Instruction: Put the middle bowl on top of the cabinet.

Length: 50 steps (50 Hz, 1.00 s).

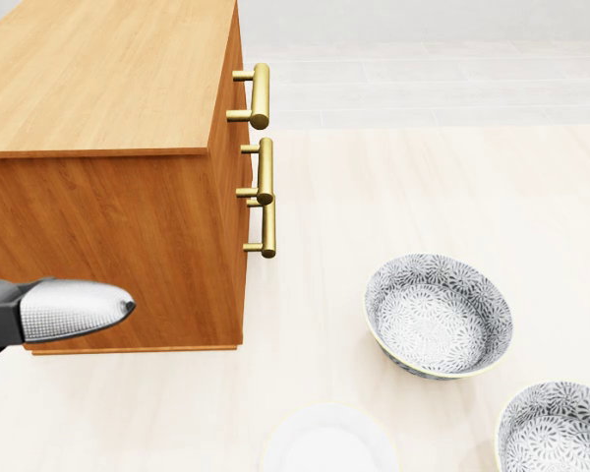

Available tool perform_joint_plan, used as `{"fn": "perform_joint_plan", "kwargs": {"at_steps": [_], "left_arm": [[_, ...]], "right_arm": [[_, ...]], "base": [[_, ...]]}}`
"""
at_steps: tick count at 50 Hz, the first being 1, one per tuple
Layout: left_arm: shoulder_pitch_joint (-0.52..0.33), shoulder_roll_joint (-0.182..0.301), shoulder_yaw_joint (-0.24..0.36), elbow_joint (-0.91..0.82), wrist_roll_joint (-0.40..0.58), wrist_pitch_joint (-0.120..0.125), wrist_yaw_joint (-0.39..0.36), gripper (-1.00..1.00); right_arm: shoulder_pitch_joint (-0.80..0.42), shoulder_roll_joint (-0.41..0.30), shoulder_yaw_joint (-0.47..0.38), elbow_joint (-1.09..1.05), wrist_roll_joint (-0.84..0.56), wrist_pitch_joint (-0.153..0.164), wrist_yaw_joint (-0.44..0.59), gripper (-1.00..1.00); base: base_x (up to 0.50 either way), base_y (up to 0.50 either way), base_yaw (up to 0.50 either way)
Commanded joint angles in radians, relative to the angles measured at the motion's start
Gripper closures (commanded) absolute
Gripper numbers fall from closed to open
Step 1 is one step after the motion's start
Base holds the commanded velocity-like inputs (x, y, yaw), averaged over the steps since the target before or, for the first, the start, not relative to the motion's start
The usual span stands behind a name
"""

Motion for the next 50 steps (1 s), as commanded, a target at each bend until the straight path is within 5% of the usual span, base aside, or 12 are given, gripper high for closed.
{"fn": "perform_joint_plan", "kwargs": {"at_steps": [1,21,29,50], "left_arm": [[0.000,0.001,0.000,-0.001,-0.003,0.000,0.002,-1.00],[0.000,0.001,0.000,-0.003,-0.004,0.000,0.003,-1.00],[-0.002,0.002,0.001,0.000,-0.003,0.000,0.005,-1.00],[0.002,0.002,-0.002,0.003,0.002,0.000,0.002,-1.00]], "right_arm": [[0.004,-0.034,0.020,0.067,-0.032,0.000,-0.022,-1.00],[0.004,-0.051,0.031,0.090,-0.069,0.000,-0.073,-1.00],[-0.023,-0.082,0.107,0.019,-0.264,0.000,-0.140,-1.00],[-0.059,-0.148,0.147,0.075,-0.338,0.000,-0.249,-1.00]], "base": [[0.00,0.00,0.00],[0.00,0.00,0.00],[0.00,0.00,0.00],[0.00,0.00,0.00]]}}
